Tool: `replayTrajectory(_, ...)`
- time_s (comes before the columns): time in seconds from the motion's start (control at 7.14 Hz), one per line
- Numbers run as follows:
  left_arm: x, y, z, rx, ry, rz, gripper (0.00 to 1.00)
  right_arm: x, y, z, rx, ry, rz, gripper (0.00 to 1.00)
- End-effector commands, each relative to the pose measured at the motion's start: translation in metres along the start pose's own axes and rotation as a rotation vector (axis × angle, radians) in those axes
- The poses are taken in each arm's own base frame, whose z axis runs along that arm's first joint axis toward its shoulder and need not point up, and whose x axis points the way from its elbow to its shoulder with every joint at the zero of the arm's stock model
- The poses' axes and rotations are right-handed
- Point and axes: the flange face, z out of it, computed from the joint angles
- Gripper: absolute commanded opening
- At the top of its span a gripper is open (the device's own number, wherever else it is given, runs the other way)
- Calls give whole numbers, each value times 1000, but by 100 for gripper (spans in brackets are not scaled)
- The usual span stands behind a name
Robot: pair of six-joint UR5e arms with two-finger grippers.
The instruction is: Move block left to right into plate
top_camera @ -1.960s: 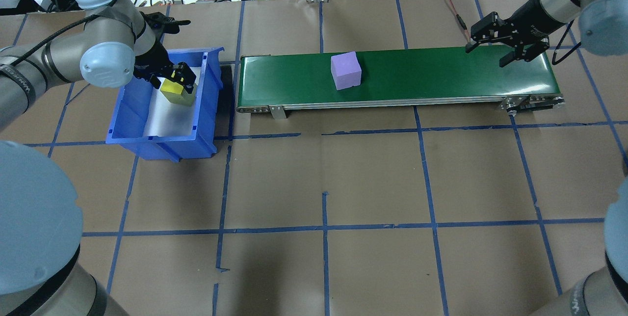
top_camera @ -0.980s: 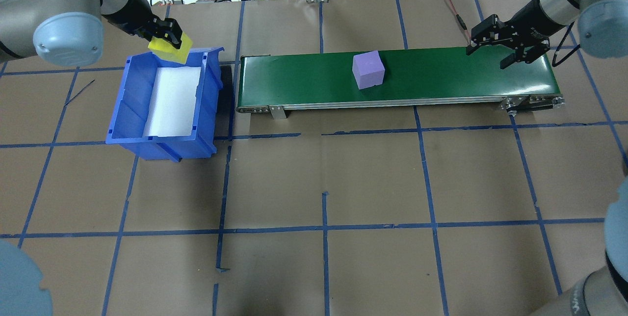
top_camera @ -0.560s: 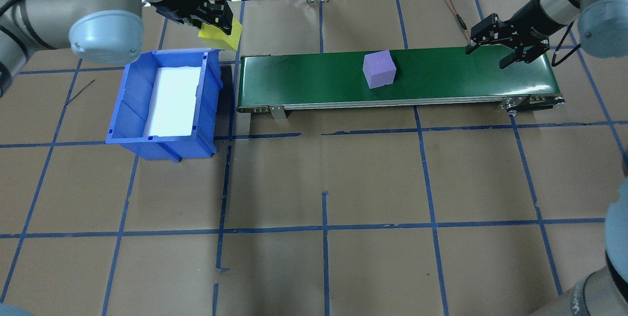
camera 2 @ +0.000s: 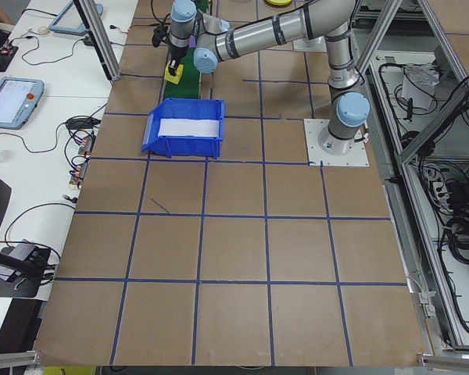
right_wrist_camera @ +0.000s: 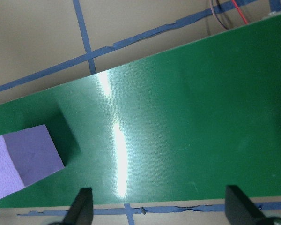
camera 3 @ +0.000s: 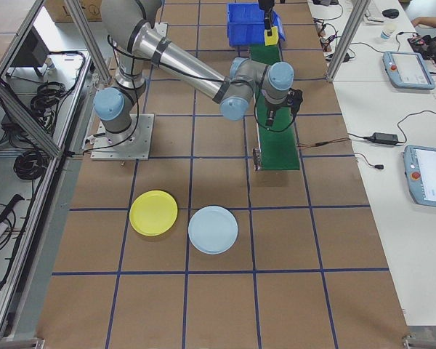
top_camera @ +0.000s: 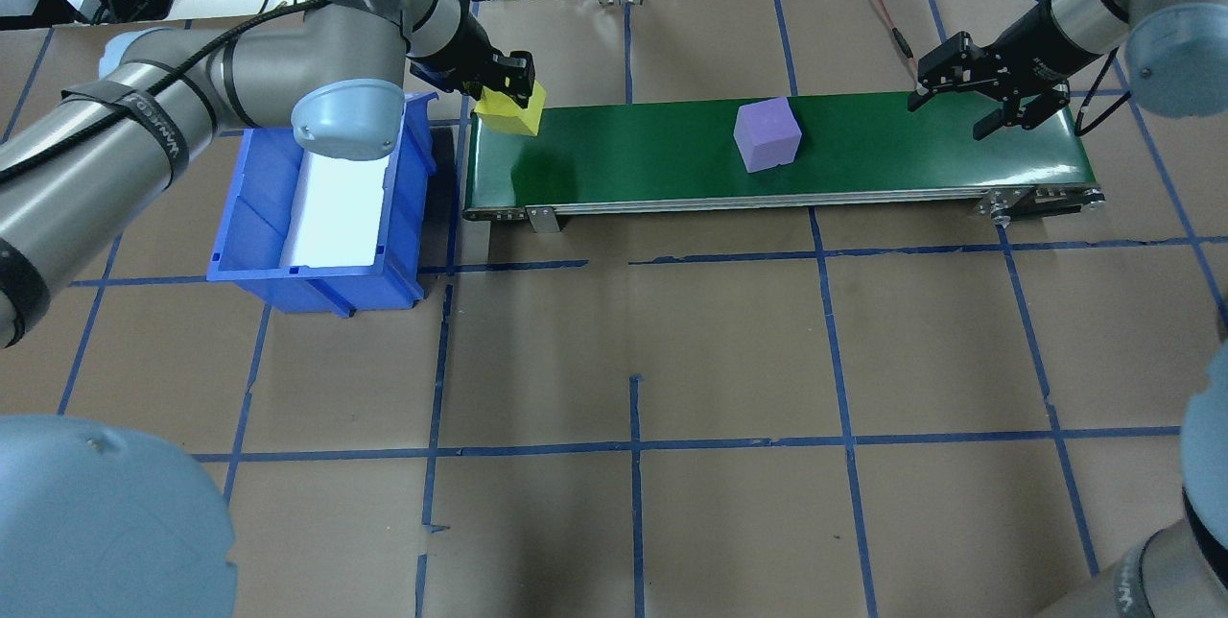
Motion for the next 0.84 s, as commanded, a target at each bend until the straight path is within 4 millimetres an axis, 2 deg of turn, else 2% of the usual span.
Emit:
replayTrajectory(0.0, 6, 7, -17, -20, -10, -49, 100, 1, -7, 2, 3, -1, -14, 100)
replayTrajectory(0.28, 7, 31, -94, -136, -126, -60, 100, 0, -8, 1, 18, -10, -22, 100)
replayTrajectory(0.42, 9, 39, -116, -152, -131, -66, 100, 0, -5, 4, 14, -22, -18, 100)
replayTrajectory(0.56, 3, 54, -140, -170, -135, -86, 100, -2, -6, 2, 24, -23, -39, 100)
replayTrajectory(0.7, -20, 68, -161, -216, -153, -127, 100, -3, -8, 0, 44, -20, -56, 100)
